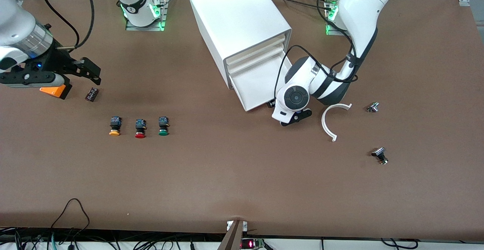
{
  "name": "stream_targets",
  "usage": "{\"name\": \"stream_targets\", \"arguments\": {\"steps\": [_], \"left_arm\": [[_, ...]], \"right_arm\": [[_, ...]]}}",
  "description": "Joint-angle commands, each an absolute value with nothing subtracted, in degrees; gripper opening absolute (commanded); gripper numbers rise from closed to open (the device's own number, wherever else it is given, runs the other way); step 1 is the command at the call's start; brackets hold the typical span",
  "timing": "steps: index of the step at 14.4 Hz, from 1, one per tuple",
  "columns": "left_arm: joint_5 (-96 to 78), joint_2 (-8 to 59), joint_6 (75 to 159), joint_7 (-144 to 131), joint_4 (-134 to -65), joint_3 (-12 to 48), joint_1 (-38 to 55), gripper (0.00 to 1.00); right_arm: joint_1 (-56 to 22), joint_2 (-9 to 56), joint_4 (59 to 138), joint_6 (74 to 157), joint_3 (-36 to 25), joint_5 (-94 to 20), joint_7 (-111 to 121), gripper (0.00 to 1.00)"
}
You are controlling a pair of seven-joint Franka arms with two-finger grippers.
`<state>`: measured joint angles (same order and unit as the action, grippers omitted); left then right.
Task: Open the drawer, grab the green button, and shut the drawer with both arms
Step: 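Push the drawer shut with the left gripper while the right gripper retracts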
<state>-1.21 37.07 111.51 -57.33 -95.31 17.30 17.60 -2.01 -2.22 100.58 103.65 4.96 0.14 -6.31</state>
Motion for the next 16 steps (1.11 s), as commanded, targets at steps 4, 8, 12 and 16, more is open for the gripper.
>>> {"name": "stream_targets", "arguments": {"steps": [4,8,12,16], "left_arm": [[-0.9,35.1,111.5,-58.9,-98.9,19.9,17.8,1.0],[-0.9,35.0,111.4,-60.9,-99.8,22.2,17.9,1.0],[-1.0,34.8,109.4,-62.7,-100.5,25.2,17.8,1.0],[-1.1,35.0,108.5,-64.2,-100.6,27.2,18.3,1.0]], "right_arm": [[-1.1,-7.0,101.6,99.0,3.4,0.5,-6.7,0.99],[1.0,-7.9,101.6,97.7,3.9,0.9,-6.8,0.99],[1.0,-7.8,101.4,96.4,4.0,0.5,-6.9,0.99],[0.9,-7.7,101.4,96.3,4.3,0.6,-6.6,0.99]]}}
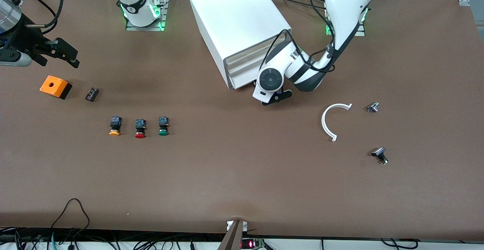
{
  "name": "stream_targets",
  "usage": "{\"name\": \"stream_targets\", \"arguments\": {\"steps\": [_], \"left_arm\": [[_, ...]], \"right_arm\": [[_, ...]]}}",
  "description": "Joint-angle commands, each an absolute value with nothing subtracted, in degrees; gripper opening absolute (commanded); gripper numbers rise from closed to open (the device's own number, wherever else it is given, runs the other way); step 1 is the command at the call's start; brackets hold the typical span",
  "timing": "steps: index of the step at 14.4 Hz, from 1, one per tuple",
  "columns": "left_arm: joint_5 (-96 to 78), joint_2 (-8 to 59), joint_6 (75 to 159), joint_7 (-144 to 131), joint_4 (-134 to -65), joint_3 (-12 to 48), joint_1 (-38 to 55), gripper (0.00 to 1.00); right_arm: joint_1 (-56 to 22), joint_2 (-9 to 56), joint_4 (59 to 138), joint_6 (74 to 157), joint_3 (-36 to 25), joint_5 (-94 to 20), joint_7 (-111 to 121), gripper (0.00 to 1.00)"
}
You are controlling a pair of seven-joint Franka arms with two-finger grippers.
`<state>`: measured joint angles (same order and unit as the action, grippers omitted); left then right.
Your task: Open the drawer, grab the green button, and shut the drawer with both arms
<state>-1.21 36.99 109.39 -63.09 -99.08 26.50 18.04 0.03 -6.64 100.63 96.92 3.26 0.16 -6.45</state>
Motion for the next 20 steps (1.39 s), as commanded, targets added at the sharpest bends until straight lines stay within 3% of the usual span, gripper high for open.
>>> {"name": "stream_targets", "arguments": {"steps": [1,10,16,18,20], "left_arm": [[-1.1,35.0,108.4,-64.3,-100.7,27.7,18.3,1.0],[-2.6,35.0,104.8,-63.1,-99.8,28.5,17.6,1.0],[2.8,29.8,103.1,-54.9,-97.7,27.9,8.9,1.0],[5.3,29.1,101.4,-54.6,-95.2,27.6,7.3,1.0],[8.8,29.0,94.7,-53.7,-88.3,27.9,6.3,1.0]], "right_arm": [[0.7,-7.7,101.3,96.3,4.3,0.6,-6.0,0.99],[0.5,-6.8,98.6,96.3,5.7,0.6,-6.2,0.99],[0.6,-6.8,98.0,96.2,5.6,0.7,-5.5,0.99],[0.6,-6.7,97.3,95.5,5.6,0.6,-5.8,0.99],[0.6,-6.4,97.2,95.4,5.5,0.6,-5.5,0.99]]}}
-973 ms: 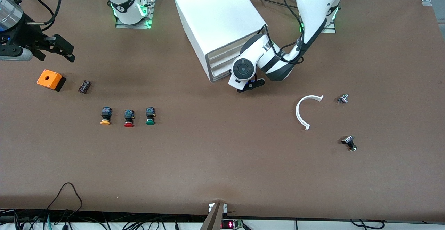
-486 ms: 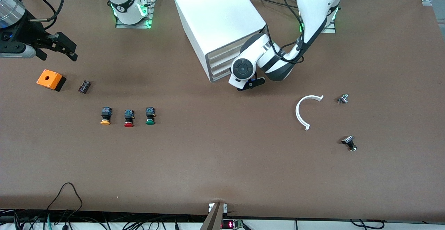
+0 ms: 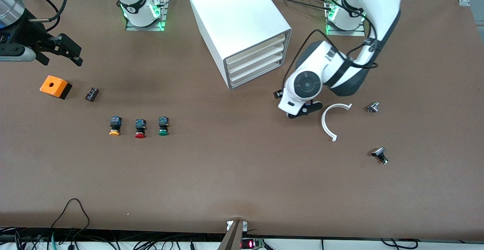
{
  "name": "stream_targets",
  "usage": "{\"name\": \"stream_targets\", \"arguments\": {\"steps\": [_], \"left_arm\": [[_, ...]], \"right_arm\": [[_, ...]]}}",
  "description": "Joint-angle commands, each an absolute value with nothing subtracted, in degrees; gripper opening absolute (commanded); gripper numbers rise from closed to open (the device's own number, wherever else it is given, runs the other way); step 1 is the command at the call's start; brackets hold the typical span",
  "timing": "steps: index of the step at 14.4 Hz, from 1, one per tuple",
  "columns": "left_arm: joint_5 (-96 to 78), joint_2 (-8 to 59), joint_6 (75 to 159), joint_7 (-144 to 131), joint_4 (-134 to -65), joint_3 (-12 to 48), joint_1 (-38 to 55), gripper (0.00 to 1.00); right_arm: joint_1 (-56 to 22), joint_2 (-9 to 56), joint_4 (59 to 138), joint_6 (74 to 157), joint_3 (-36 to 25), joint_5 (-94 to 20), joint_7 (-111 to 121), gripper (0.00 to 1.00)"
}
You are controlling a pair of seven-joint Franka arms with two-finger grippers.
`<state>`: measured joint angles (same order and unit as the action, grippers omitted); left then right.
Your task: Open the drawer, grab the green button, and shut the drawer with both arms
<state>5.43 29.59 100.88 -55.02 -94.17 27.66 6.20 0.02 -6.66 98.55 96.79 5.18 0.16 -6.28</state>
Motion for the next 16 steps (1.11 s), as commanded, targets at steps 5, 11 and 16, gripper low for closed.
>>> {"name": "stream_targets", "arguments": {"steps": [5,11,16], "left_arm": [[10.9,28.9,81.7,-37.1,-74.0,27.9,0.4,1.0],[7.6,17.7,81.0,-2.5,-75.2,14.4,-0.5,1.0],[0.5,5.9,98.0,1.4,-91.4,3.3,0.4,1.0]], "right_arm": [[0.6,-6.4,97.2,95.4,5.5,0.6,-5.9,0.99],[0.6,-6.3,97.2,95.4,5.5,0.6,-6.2,0.99],[0.6,-5.4,97.2,95.9,5.5,0.7,-6.5,0.99]]}}
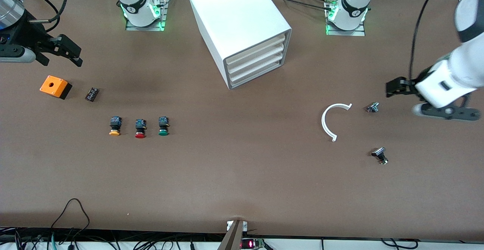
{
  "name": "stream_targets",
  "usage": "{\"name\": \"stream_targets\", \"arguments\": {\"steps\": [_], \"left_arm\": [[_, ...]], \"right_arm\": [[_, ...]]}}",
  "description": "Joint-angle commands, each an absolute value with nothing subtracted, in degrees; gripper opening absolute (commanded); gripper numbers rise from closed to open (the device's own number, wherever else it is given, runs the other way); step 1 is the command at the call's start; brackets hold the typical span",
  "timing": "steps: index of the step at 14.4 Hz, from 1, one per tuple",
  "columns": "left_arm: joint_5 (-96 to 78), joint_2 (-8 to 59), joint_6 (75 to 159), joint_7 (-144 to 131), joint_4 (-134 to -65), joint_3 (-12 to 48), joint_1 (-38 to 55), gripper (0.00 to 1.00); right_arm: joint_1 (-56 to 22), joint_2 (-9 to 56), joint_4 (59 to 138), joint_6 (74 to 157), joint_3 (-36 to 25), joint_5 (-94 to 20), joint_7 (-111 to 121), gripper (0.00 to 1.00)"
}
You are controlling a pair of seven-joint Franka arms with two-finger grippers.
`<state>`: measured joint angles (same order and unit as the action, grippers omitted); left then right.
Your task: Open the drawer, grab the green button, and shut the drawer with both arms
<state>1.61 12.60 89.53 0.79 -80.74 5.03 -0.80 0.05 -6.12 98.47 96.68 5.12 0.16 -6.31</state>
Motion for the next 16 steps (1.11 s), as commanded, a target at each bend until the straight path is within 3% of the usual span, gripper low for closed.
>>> {"name": "stream_targets", "arguments": {"steps": [1,5,16], "left_arm": [[0.7,3.7,100.9,1.6,-93.5,3.1,0.4,1.0],[0.3,-4.1,101.5,1.8,-102.9,2.5,0.4,1.0],[0.9,-4.0,99.4,1.8,-101.8,3.3,-0.3,1.0]], "right_arm": [[0.6,-5.3,97.2,95.9,5.5,0.7,-6.5,0.99],[0.6,-5.3,97.1,95.9,5.5,0.7,-6.5,0.99],[0.6,-5.3,97.1,95.9,5.6,0.7,-6.4,0.99]]}}
